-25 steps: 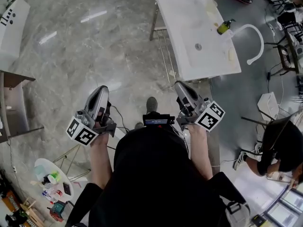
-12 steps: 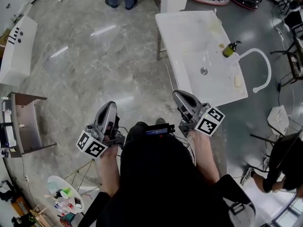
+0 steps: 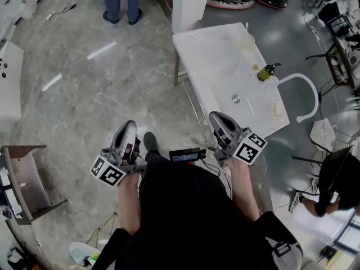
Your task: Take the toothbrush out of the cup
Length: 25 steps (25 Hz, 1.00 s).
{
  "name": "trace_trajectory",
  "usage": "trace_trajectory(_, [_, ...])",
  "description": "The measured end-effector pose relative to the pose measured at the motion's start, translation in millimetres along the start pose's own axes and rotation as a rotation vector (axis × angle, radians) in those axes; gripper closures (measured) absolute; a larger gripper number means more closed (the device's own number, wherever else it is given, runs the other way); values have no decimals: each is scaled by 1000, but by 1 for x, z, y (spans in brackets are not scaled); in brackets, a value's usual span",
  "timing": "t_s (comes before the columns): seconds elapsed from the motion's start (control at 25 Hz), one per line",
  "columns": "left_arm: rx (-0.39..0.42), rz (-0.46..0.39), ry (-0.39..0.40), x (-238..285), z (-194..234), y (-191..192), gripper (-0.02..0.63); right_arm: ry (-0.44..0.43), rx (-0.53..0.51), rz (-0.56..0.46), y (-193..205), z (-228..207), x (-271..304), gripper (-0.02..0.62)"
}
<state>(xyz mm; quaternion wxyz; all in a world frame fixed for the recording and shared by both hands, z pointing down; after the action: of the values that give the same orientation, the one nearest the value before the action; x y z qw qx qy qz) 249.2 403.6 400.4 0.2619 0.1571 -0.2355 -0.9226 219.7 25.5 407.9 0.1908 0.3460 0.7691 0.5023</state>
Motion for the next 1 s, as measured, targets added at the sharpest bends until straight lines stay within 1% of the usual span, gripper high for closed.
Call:
trace_trajectory(0.28, [-32,55,99,44,64,-110,600,159,13,-32,-22,19,85,591])
trace_trajectory(0.48, [-61,87,133,53,105,-161,600,268,20,-34,-25,31,123,591])
trace_trajectory(0.56, [-82,99,139,53,123,-173,600,309,23,-40,-22,37,132,591])
trace_trajectory(0.72, [-130,147,146,65,154,-181,600,394,40,-45,-13,45,134,591])
trace_trajectory(0.92, [-169,215,191,88,163,-179,600,498,59,-67,-7,53,119,591])
trace_trajectory(1.0, [-171,238,217,99,162,-180,600,526,59,-82,-7,54,117,591])
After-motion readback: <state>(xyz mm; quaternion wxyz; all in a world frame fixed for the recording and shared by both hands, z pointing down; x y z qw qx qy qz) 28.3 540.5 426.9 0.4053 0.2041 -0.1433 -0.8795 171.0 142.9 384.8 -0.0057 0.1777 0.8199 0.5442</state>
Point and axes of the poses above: the fingertips, and each gripper's own axes: x forward along the fingers, z to its left, y out of its underside, the point moved 10 cm from there along -x, backward along the fingers, and after that the axes turned 14 degrees about -x, right-handed, at the moved point
